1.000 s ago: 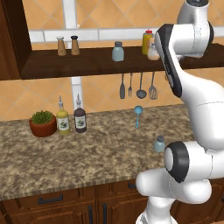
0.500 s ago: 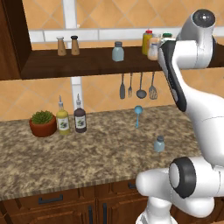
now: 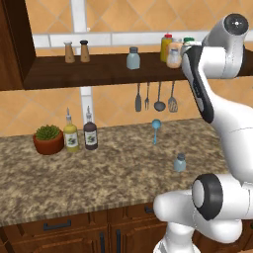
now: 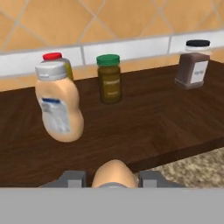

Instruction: Put the shaker and condiment bottle from the counter next to their counterparts in the cabinet.

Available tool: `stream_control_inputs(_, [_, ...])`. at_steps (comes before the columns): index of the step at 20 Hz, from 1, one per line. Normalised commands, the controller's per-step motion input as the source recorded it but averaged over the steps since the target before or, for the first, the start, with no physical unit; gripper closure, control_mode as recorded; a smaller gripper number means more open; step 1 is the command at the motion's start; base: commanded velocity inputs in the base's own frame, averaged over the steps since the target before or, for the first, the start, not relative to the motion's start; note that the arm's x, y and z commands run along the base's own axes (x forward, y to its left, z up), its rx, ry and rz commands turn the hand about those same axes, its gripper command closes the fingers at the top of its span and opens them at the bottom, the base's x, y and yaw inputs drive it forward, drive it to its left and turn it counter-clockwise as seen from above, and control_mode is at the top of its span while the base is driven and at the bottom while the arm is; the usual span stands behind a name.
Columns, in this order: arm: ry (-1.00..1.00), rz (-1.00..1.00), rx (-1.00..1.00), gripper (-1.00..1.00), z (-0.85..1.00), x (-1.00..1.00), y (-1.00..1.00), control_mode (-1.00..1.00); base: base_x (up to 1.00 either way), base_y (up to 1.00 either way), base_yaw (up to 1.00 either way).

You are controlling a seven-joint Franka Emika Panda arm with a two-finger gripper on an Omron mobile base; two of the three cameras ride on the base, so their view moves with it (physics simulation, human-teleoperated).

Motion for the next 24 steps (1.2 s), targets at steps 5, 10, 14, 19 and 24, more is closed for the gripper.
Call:
stream_control_inputs(5, [0.01,0.01,0.03,1.00,0.30,0.14,-0.19,-1.00,0.00,0.00,0.00])
stream_control_inputs(10, [0.03,0.03,0.00,1.00,0.01,0.31,0.00,-1.00,0.00,0.00,0.00])
stream_control_inputs(14, [0.00,0.14,0.00,1.00,0.00,0.62,0.00,-1.00,0.00,0.00,0.00])
stream_control_inputs(19, [0.00,0.09,0.00,1.00,0.00,0.34,0.00,-1.00,0.00,0.00,0.00])
stream_control_inputs(24, [0.00,0.01,-0.01,1.00,0.00,0.02,0.00,-1.00,0.00,0.00,0.00])
